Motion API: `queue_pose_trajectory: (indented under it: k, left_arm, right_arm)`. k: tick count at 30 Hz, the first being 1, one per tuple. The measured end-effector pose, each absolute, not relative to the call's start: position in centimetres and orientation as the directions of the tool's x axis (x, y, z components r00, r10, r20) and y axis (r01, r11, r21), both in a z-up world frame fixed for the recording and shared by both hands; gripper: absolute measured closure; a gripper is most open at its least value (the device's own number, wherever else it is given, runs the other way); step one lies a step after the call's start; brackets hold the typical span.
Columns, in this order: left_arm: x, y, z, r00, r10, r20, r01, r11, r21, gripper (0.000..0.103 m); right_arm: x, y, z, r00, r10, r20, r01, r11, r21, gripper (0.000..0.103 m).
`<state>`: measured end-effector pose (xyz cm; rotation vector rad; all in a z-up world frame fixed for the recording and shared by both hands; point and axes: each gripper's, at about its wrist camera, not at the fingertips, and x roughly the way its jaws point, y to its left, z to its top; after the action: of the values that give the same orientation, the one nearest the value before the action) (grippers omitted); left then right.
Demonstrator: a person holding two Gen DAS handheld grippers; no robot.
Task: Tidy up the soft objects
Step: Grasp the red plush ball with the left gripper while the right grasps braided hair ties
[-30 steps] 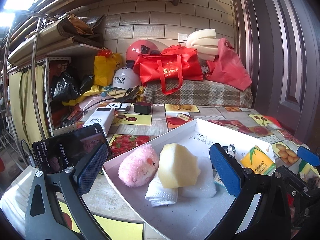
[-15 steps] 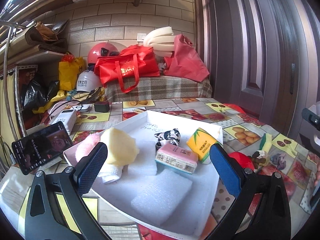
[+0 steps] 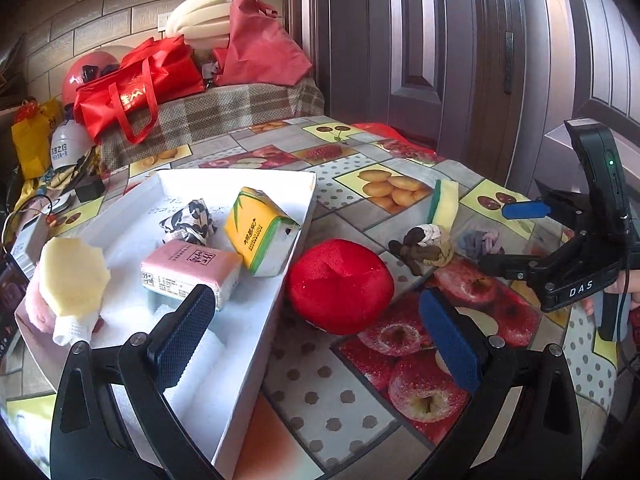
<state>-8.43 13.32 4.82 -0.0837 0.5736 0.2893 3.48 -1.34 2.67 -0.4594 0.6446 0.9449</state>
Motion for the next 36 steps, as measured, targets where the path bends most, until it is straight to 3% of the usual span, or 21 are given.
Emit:
queue_pose_trajectory:
  k: [2,5,6,7,14,19,25,30,33,36]
  left_arm:
    - [-7.7,13.2,4.7,0.799,0.238,-0.553,-0.291,0.957,-0.010,0.000]
    - [-6.3,12.8,4.4,0.783,0.239,-0.575,-0.285,0.959,0.011,0.000]
    - [-5.8,12.5,4.3,0.775,0.243,-0.583,-0.282,0.959,0.024,0.000]
    - [-5.3,12.3,4.3,0.770,0.246,-0.589,-0.279,0.960,0.037,0.000]
    - [-2.7,10.9,3.4,0.719,0.271,-0.640,-0.252,0.960,0.123,0.000]
    - [-4.1,8.1,2.8,0.718,0.007,-0.696,-0.060,0.997,-0.052,0.001]
    - [-5.7,7.4,5.2,0.808,0.114,-0.578,-0.132,0.991,0.012,0.001]
    - [-2.7,7.7,4.5,0.751,0.073,-0.657,-0.099,0.995,-0.002,0.001]
    - [-0.9,7.7,3.0,0.713,0.140,-0.687,-0.137,0.989,0.060,0.001]
    - [0.2,8.5,2.4,0.688,0.119,-0.716,-0.154,0.988,0.016,0.002]
  right_arm:
    - [4.1,-0.3,1.7,0.375,0.565,-0.735,-0.874,0.479,-0.077,0.017]
    - [4.6,-0.4,1.2,0.349,0.558,-0.753,-0.875,0.482,-0.048,0.041]
    - [4.7,-0.8,1.4,0.345,0.569,-0.746,-0.876,0.480,-0.039,0.063]
    - [4.8,-1.0,1.5,0.339,0.579,-0.741,-0.877,0.479,-0.028,0.069]
    - [5.8,-2.1,2.1,0.298,0.631,-0.716,-0.869,0.490,0.070,0.073]
    - [6.4,-2.7,2.2,0.275,0.658,-0.702,-0.863,0.490,0.122,0.073]
    - [6.4,-2.8,2.3,0.270,0.665,-0.697,-0.864,0.486,0.129,0.073]
    - [6.7,-2.8,2.2,0.263,0.666,-0.698,-0.859,0.491,0.145,0.073]
    - [6.8,-2.8,2.2,0.261,0.665,-0.700,-0.858,0.493,0.148,0.073]
    - [6.7,-2.7,2.2,0.265,0.661,-0.702,-0.859,0.492,0.139,0.073]
